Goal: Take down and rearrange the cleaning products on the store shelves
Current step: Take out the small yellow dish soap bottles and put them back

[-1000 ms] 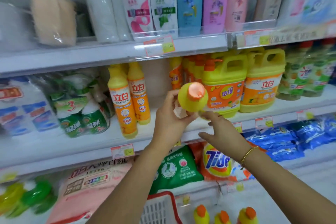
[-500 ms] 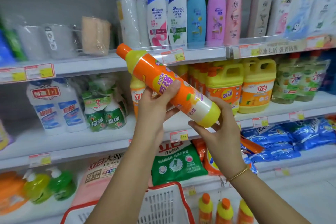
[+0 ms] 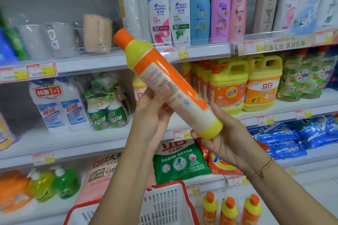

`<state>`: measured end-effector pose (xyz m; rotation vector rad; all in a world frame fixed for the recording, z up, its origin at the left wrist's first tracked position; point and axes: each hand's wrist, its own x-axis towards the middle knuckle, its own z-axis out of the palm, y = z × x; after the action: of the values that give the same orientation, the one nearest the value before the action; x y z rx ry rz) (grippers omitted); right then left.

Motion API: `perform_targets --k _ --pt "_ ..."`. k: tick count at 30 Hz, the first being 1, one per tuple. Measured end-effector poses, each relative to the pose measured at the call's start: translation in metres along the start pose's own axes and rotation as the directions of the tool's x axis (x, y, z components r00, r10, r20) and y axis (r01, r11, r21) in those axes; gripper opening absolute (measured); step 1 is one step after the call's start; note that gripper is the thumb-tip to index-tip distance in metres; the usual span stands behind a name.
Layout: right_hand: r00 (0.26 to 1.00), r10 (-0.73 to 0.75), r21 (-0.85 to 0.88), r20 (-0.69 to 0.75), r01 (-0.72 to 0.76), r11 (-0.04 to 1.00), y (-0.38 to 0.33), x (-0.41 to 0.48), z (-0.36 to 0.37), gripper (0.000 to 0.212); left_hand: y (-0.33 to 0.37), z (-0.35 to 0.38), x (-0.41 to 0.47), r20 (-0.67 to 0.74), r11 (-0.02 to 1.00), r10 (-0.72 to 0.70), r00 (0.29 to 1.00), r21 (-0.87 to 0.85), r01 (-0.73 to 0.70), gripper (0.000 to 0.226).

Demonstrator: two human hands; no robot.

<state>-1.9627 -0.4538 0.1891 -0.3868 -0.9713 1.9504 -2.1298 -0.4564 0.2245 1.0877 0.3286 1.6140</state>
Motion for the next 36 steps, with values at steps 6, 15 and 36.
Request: perform_targets --k 6,15,36 --pt "0.970 -0.163 -0.544 -0.181 0.040 0.838 -0.004 -0.004 -0.002 0.036 -0.006 -0.006 -0.001 -0.166 0.990 0.016 0.986 0.138 0.007 0.041" --pt "0.866 -0.499 -0.999 0.016 -0.008 -0.046 0.028 0.010 0.000 0.070 -0.033 -0.013 -0.004 -0.410 0.844 -0.012 0.912 0.486 0.229 0.041" --pt "0.866 0.494 -0.188 0.075 -0.475 0.860 0.005 -0.006 -0.016 0.045 -0.042 -0.075 0.008 -0.332 0.871 -0.461 0.823 0.010 0.492 0.071"
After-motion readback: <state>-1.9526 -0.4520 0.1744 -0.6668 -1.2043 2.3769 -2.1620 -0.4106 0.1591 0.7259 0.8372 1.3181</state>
